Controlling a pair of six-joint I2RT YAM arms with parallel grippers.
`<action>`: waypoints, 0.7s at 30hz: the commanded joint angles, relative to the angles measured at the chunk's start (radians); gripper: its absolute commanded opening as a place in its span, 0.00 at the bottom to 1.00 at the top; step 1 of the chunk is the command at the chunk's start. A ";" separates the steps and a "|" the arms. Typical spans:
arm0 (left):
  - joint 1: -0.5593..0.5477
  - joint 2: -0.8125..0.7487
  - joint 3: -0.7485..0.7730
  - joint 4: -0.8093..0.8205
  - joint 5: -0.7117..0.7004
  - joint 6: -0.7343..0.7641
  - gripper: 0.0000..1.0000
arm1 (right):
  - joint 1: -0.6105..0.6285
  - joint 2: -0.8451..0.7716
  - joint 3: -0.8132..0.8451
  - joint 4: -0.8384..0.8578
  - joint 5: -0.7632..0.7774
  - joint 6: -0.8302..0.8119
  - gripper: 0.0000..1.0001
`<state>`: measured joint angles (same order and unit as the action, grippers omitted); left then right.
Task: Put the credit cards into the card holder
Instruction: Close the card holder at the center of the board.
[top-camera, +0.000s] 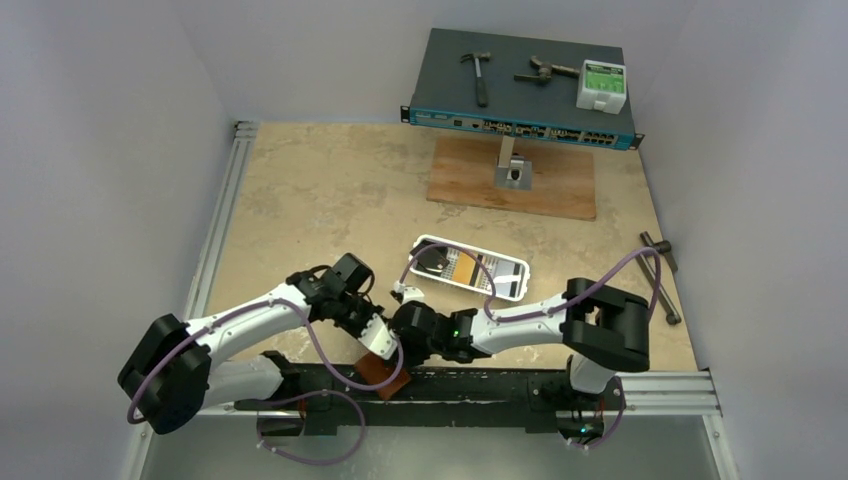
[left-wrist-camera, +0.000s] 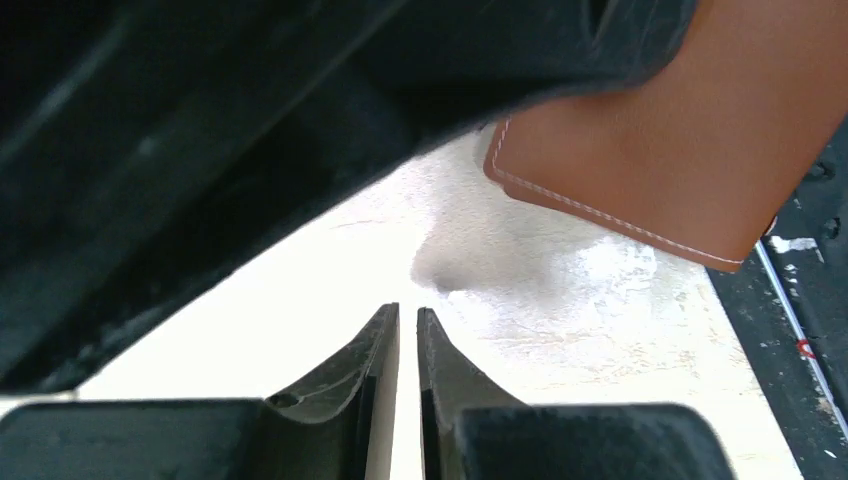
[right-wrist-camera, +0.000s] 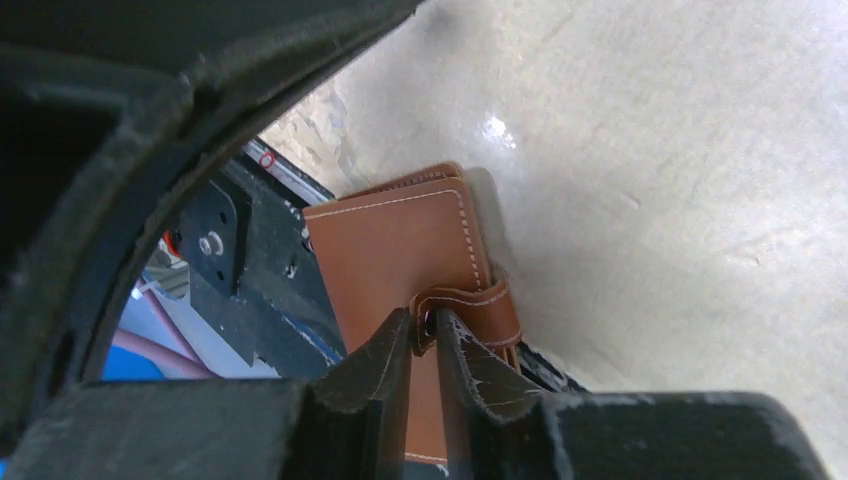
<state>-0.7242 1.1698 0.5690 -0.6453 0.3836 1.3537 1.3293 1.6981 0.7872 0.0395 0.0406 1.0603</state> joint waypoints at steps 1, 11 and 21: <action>0.010 0.001 0.044 0.078 -0.022 -0.018 0.11 | 0.041 0.054 -0.099 -0.519 -0.049 0.019 0.22; 0.027 -0.008 0.146 0.008 -0.027 -0.133 0.12 | -0.030 -0.088 -0.007 -0.635 0.054 -0.001 0.58; 0.119 -0.002 0.239 -0.051 0.004 -0.294 0.12 | -0.074 -0.253 0.076 -0.822 0.189 -0.026 0.61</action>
<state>-0.6613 1.1683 0.7353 -0.6754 0.3264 1.1625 1.2556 1.4807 0.8341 -0.5728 0.1146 1.0626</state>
